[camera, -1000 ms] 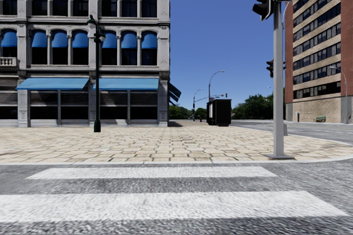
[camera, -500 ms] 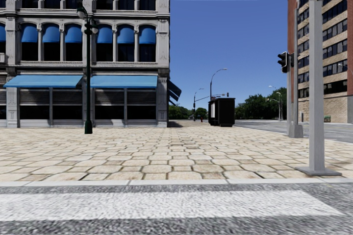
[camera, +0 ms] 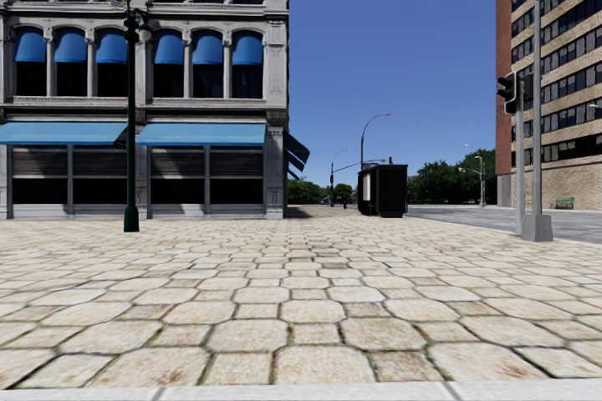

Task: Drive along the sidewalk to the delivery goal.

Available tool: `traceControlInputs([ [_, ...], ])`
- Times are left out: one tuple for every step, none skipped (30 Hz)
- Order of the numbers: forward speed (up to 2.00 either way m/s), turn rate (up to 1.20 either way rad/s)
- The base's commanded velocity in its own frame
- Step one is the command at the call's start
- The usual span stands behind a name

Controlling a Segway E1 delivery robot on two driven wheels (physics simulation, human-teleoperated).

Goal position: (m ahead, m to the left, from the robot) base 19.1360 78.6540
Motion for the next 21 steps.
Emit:
traceControlInputs([
  [2.0, 0.0],
  [2.0, 0.0],
  [2.0, 0.0],
  [2.0, 0.0],
  [2.0, 0.0],
  [2.0, 0.0],
  [2.0, 0.0],
  [2.0, 0.0],
  [2.0, 0.0],
  [2.0, 0.0],
  [2.0, 0.0],
  [2.0, 0.0],
  [2.0, 0.0],
  [2.0, 0.0],
  [2.0, 0.0],
  [2.0, 0.0],
  [2.0, 0.0],
  [2.0, 0.0],
  [2.0, 0.0],
  [2.0, 0.0],
  [2.0, 0.0],
])
